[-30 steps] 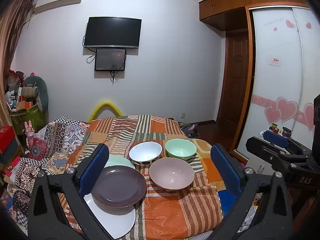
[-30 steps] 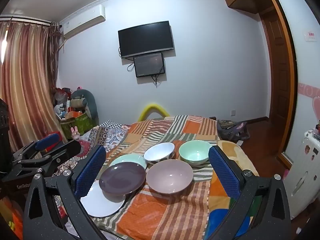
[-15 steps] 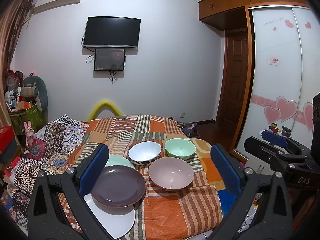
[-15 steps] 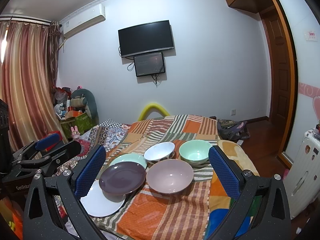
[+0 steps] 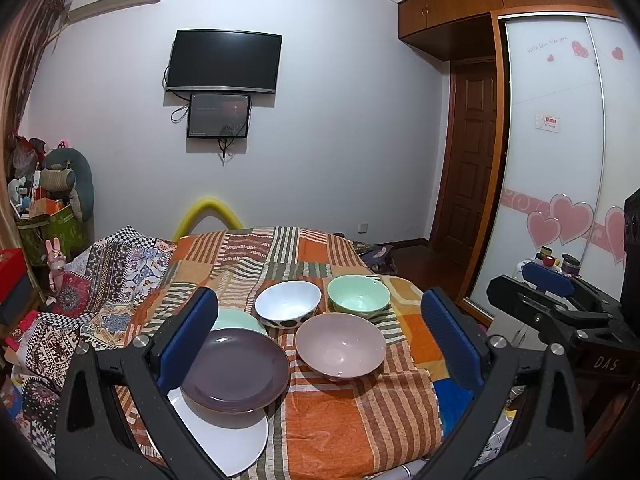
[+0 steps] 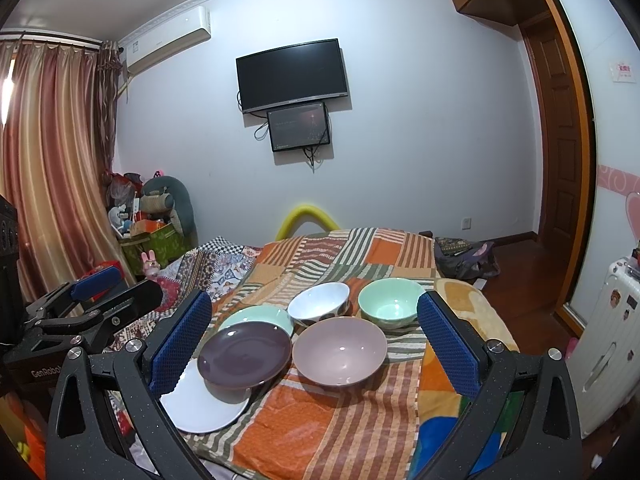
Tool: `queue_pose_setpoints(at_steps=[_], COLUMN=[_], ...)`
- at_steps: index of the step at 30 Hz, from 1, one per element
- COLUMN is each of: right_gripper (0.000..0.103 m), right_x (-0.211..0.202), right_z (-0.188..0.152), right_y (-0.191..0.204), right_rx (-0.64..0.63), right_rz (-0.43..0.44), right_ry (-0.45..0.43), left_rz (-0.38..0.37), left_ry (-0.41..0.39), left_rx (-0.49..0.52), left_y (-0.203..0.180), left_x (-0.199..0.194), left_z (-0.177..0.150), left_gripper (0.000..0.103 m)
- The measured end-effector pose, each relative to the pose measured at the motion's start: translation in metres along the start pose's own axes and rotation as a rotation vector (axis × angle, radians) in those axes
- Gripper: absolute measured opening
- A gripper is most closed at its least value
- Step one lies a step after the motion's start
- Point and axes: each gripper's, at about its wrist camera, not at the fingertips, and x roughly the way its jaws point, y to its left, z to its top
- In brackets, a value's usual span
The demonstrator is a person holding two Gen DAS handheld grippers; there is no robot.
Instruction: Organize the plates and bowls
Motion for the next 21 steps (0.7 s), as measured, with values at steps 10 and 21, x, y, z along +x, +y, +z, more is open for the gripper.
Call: queue_pose_setpoints(at_steps=[10, 21], right_gripper=[0.102, 0.102], right_x=[0.0015, 0.0020], right_z=[-0.0020, -0.0030], right_y=[0.0002, 0.0007], right_rx=[0.000, 0.001], right_rz=[0.000, 0.001], right_ry=[0.004, 0.007], left_rz=[-0.001, 0.000], left_ry=[0.003, 0.003], left_rx=[-0.001, -0.001], left_y=[0.0007, 0.0008], left_x=[0.0003, 0.0009], left_z=[-0.0010, -0.0015], left_gripper=[0.103, 0.103])
